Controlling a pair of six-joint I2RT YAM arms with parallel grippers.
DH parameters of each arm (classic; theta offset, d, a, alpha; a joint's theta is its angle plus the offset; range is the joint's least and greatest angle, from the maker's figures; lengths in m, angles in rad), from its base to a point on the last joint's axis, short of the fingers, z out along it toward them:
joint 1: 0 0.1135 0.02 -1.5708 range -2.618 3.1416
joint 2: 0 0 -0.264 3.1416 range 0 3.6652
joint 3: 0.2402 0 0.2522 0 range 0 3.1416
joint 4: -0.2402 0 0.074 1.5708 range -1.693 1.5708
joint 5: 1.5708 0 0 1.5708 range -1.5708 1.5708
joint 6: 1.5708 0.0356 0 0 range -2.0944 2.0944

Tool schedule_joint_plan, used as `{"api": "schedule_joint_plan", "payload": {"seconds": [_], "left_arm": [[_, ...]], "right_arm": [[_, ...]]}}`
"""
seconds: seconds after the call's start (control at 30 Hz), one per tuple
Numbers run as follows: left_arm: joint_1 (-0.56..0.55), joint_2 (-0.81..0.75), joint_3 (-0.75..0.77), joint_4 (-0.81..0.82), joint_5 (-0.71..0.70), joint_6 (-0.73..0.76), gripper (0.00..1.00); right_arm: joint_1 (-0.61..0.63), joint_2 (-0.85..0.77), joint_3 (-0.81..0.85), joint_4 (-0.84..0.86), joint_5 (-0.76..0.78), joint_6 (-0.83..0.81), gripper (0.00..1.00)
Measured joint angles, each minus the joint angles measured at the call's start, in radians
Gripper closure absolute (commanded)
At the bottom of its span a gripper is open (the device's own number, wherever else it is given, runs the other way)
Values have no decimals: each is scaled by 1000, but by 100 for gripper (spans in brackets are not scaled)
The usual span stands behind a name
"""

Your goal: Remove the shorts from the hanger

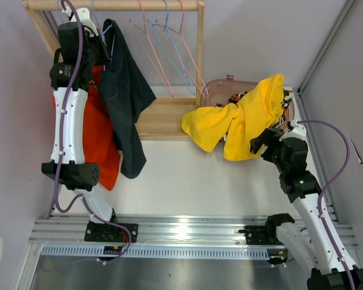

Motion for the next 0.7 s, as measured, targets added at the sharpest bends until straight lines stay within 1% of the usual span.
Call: {"api": "schedule_joint_plan", "payload": {"seconds": [0.27, 0.33, 0.4, 0.5, 0.6, 0.67, 0.7], "left_arm": [[1, -3, 44, -40, 59, -17, 100], [1, -14, 50, -47, 69, -24, 100], [0, -39, 51, -53, 79, -31, 100], [-6, -78, 51, -51, 81, -35, 100], [-15, -124, 50, -37, 78, -42, 100], [-20, -154, 46, -37, 83, -43, 100], [-26, -174, 40, -40, 86, -44, 100]], "right_arm": [[21, -44, 21, -6, -53, 0, 0], [57, -53, 56, -8, -75, -1, 1], [119, -57, 105, -7, -83, -6, 0], [256, -51, 209, -2, -84, -19, 1], [434, 1, 331, 11, -56, -33, 0], [598, 69, 419, 42, -11, -53, 1], [712, 117, 469, 60, 27, -74, 1]]}}
